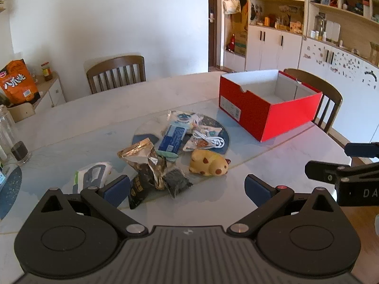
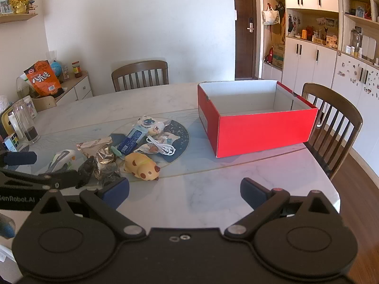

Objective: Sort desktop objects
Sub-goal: 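Move both tools toward the pile of items on the table, then grasp the white-and-navy snack bag with left tool while right tool grasps the yellow toy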

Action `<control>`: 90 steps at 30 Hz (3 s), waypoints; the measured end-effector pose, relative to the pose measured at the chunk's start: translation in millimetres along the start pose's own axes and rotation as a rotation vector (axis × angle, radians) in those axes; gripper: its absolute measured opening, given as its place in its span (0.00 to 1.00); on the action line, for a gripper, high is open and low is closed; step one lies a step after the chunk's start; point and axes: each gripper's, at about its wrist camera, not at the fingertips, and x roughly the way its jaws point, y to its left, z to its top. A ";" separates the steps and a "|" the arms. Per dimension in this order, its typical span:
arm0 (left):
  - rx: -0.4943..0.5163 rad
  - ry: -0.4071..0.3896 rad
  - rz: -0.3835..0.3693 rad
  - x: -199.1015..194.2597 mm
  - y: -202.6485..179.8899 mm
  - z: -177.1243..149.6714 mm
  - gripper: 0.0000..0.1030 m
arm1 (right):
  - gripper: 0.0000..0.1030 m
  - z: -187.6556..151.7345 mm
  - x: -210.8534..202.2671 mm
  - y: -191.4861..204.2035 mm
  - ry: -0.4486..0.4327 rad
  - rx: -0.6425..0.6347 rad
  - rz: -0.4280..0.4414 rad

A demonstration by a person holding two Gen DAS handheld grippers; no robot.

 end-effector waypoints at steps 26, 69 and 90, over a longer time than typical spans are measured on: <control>-0.079 -0.005 0.086 5.3 21.5 1.8 1.00 | 0.98 13.2 24.7 20.0 -0.049 -0.098 0.086; -0.220 0.248 0.113 150.2 177.1 -39.4 1.00 | 0.89 18.3 200.4 91.4 0.213 -0.111 0.009; -0.263 0.243 0.059 151.1 192.1 -29.3 0.60 | 0.62 27.6 199.5 90.5 0.243 -0.112 0.017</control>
